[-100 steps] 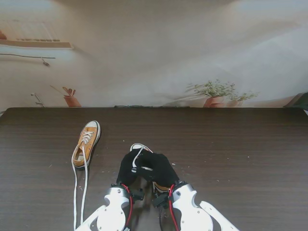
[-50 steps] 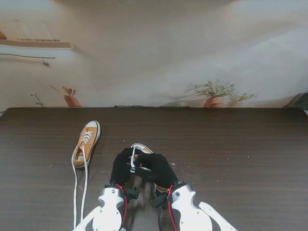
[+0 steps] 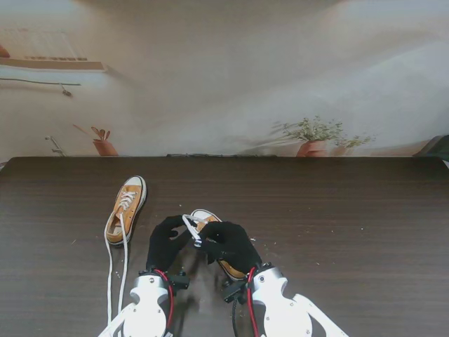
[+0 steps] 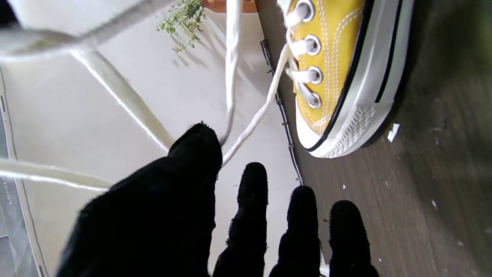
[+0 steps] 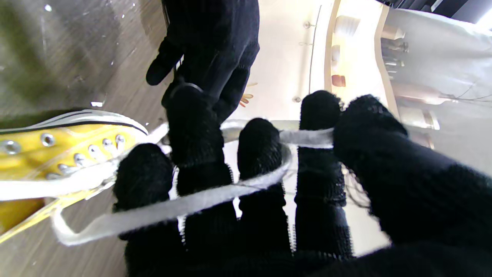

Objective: Tie the shoelaces into a bow on the shoes

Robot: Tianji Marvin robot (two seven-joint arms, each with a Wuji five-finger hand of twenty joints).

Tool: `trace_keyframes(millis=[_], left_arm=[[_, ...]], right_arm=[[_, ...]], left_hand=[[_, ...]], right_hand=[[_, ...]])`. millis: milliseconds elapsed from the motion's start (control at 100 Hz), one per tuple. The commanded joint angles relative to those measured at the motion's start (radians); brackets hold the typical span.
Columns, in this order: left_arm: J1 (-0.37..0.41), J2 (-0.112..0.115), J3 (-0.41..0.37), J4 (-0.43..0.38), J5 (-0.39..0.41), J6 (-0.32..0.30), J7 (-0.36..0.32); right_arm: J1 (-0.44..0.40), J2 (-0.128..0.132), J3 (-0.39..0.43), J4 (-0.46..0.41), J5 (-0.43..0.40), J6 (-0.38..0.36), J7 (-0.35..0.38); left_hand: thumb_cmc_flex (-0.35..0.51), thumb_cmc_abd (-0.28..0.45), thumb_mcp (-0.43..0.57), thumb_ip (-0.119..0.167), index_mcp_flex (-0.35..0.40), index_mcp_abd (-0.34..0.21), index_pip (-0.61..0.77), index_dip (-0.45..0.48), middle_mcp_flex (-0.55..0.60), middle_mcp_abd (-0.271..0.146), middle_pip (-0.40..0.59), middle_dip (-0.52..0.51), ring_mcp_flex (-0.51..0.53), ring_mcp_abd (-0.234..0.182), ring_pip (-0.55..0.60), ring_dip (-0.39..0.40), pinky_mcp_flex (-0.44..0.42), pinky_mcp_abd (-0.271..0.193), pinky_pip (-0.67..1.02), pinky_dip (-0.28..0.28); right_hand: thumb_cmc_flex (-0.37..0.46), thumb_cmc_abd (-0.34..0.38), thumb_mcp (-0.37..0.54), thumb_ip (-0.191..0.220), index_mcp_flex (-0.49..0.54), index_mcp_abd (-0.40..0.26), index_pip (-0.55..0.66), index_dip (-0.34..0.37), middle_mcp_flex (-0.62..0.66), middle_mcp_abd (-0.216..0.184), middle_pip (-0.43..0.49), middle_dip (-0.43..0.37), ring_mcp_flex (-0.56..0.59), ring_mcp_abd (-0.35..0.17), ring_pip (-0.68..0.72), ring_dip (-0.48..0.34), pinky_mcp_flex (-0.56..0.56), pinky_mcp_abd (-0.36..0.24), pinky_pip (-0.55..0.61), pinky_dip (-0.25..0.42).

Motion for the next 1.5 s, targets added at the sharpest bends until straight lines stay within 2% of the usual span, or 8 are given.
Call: trace_keyframes(millis=[0,280,430,600,830,1010,1240,1490], left_arm=[[0.01,0.005,-0.006,-0.013,0.004,-0.005,-0.01],[0.042,0.009,-0.032,-0.028,0.005,-0.007,-0.009],[0.056,0.011,-0.047,-0.034,0.008,-0.008,-0.009],[0.066,0.013,-0.06,-0.04,0.014,-0.009,-0.009],[0.073,0.012,-0.071,-0.048,0.01,-0.004,-0.003],[0.079,0.012,-0.083,-0.058,0.008,-0.002,0.0],[0.094,0.012,-0.113,-0.079,0.017,0.002,0.013],[0.115,0.012,-0.154,-0.11,0.02,0.001,0.027]], right_arm=[[-0.007,-0.003,0.011,-0.01,0.011,0.011,0.005],[-0.021,-0.007,0.049,-0.015,0.061,0.061,0.005],[-0.031,-0.005,0.068,-0.019,0.072,0.074,0.01],[-0.038,-0.006,0.087,-0.016,0.067,0.079,-0.001],[-0.051,-0.004,0.115,-0.02,0.077,0.086,0.004],[-0.065,-0.001,0.141,-0.021,0.074,0.089,0.003],[-0.089,0.0,0.181,-0.028,0.056,0.094,-0.011],[-0.111,0.001,0.227,-0.027,0.033,0.105,-0.022]], left_hand=[[-0.021,-0.014,0.028,-0.006,0.075,0.014,0.046,-0.007,0.016,-0.011,0.002,-0.001,0.026,0.0,-0.01,-0.006,0.006,0.012,0.026,-0.013],[-0.023,-0.018,0.032,-0.007,0.08,0.016,0.04,-0.031,0.02,-0.007,-0.007,-0.01,0.027,0.002,-0.013,-0.008,0.005,0.013,0.024,-0.015],[-0.029,-0.035,0.049,-0.006,0.097,0.025,0.031,-0.071,0.031,-0.007,-0.016,-0.02,0.032,0.007,-0.02,-0.013,0.005,0.014,0.024,-0.016],[-0.048,-0.051,0.082,-0.013,0.111,0.024,0.032,-0.099,0.046,-0.009,-0.032,-0.037,0.037,0.009,-0.025,-0.016,0.005,0.014,0.024,-0.017],[-0.047,-0.045,0.079,-0.016,0.108,0.026,0.032,-0.102,0.047,-0.01,-0.031,-0.038,0.036,0.009,-0.025,-0.016,0.006,0.015,0.023,-0.018],[-0.043,-0.041,0.071,-0.015,0.106,0.027,0.033,-0.101,0.046,-0.009,-0.027,-0.037,0.037,0.01,-0.027,-0.017,0.006,0.015,0.023,-0.018],[-0.037,-0.042,0.068,-0.013,0.105,0.035,0.036,-0.096,0.048,-0.006,-0.025,-0.036,0.038,0.01,-0.028,-0.017,0.006,0.015,0.023,-0.018],[-0.034,-0.042,0.067,-0.012,0.106,0.038,0.034,-0.098,0.053,-0.005,-0.023,-0.037,0.043,0.012,-0.026,-0.016,0.007,0.017,0.022,-0.019]], right_hand=[[0.013,0.003,-0.004,0.019,-0.014,-0.1,0.007,0.035,-0.075,0.002,-0.026,-0.03,-0.056,-0.011,-0.023,-0.012,-0.068,-0.037,-0.029,-0.01],[0.029,0.023,-0.014,0.022,-0.014,-0.095,0.026,0.136,-0.287,0.004,-0.112,-0.17,-0.298,-0.043,-0.172,-0.04,-0.317,-0.112,-0.183,-0.03],[0.029,0.025,-0.015,0.021,-0.009,-0.088,0.014,0.161,-0.354,0.021,-0.254,-0.279,-0.42,-0.034,-0.378,-0.105,-0.435,-0.138,-0.338,-0.114],[0.023,0.009,-0.004,0.02,0.003,-0.085,0.012,0.124,-0.402,0.031,-0.378,-0.355,-0.524,-0.026,-0.556,-0.17,-0.534,-0.168,-0.486,-0.208],[0.02,-0.004,0.006,0.019,0.011,-0.082,0.016,0.109,-0.396,0.058,-0.483,-0.398,-0.51,0.025,-0.705,-0.244,-0.529,-0.152,-0.564,-0.294],[0.021,-0.006,0.012,0.018,0.013,-0.082,0.017,0.113,-0.374,0.094,-0.58,-0.437,-0.513,0.05,-0.834,-0.312,-0.564,-0.179,-0.619,-0.384],[0.031,0.003,0.014,0.018,0.009,-0.056,0.029,0.133,-0.347,0.087,-0.596,-0.443,-0.508,0.045,-0.854,-0.323,-0.587,-0.19,-0.617,-0.411],[0.065,0.054,-0.007,0.021,-0.023,0.025,0.051,0.239,-0.359,0.088,-0.574,-0.428,-0.524,0.036,-0.856,-0.319,-0.601,-0.2,-0.606,-0.433]])
